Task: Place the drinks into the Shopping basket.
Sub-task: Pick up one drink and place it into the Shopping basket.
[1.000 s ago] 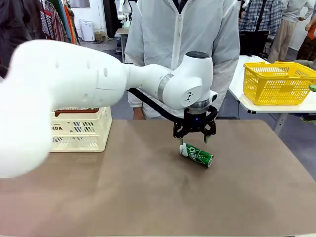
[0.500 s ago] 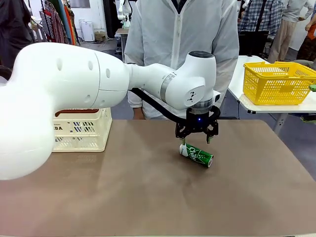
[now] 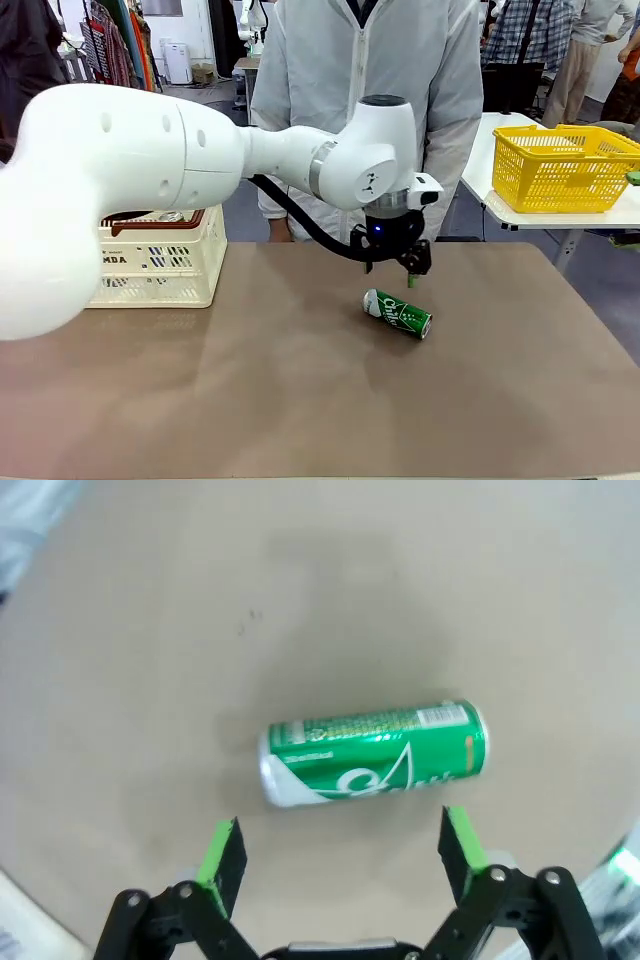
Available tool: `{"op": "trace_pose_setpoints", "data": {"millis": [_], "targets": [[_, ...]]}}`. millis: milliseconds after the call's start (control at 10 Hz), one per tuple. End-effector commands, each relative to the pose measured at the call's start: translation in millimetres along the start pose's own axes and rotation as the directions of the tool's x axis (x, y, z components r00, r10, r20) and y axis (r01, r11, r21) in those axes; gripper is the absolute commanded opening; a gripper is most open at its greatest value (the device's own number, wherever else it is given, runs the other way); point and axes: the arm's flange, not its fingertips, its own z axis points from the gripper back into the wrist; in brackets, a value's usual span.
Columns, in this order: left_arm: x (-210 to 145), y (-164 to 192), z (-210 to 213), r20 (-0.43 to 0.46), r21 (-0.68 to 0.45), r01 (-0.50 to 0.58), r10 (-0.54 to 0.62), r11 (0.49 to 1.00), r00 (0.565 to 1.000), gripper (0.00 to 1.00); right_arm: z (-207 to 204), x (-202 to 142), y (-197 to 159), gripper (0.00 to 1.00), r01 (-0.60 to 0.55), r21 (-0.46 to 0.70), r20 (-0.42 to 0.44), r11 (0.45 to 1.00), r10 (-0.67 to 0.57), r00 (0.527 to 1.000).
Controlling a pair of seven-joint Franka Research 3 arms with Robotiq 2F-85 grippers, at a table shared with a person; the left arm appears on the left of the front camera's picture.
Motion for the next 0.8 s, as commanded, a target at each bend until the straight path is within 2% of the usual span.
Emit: {"op": "trace_pose_setpoints", "data": {"millis": [0,100,200,300,400,500,600,700], "targets": [[-6.8,14.6,7.8,-0.027,-0.046,0.591,-0.593,0.805,0.805,1.00,1.4,-1.0,4.2,1.00,0.015,-0.004,-0.009,1.000,-0.015,1.000],[-6.8,12.3,5.3,-0.041,-0.086,0.707,-0.712,0.702,0.701,1.00,1.4,-1.0,4.2,1.00,0.015,-0.004,-0.009,1.000,-0.015,1.000],[-4.3,9.5,-1.3,-0.045,-0.139,0.809,-0.820,0.571,0.571,1.00,1.4,-1.0,4.2,1.00,0.015,-0.004,-0.009,1.000,-0.015,1.000],[-3.8,8.0,-7.3,-0.037,-0.194,0.893,-0.913,0.405,0.406,1.00,1.4,-1.0,4.2,1.00,0.015,-0.004,-0.009,1.000,-0.015,1.000],[-3.5,8.4,-9.8,-0.007,-0.223,0.937,-0.962,0.267,0.273,1.00,1.4,-1.0,4.2,1.00,0.015,-0.004,-0.009,1.000,-0.015,1.000],[-3.1,7.3,-12.3,0.065,-0.247,0.963,-0.989,0.112,0.132,1.00,1.4,-1.0,4.2,1.00,0.015,-0.004,-0.009,1.000,-0.015,1.000],[-3.2,3.9,-16.9,0.088,-0.217,0.974,-0.992,0.066,0.087,1.00,1.4,-1.0,4.2,1.00,0.015,-0.004,-0.009,1.000,-0.015,1.000],[-0.7,-1.2,-20.7,0.125,-0.199,0.978,-0.989,0.058,0.085,1.00,1.4,-1.0,4.2,1.00,0.015,-0.004,-0.009,1.000,-0.015,1.000]]}}
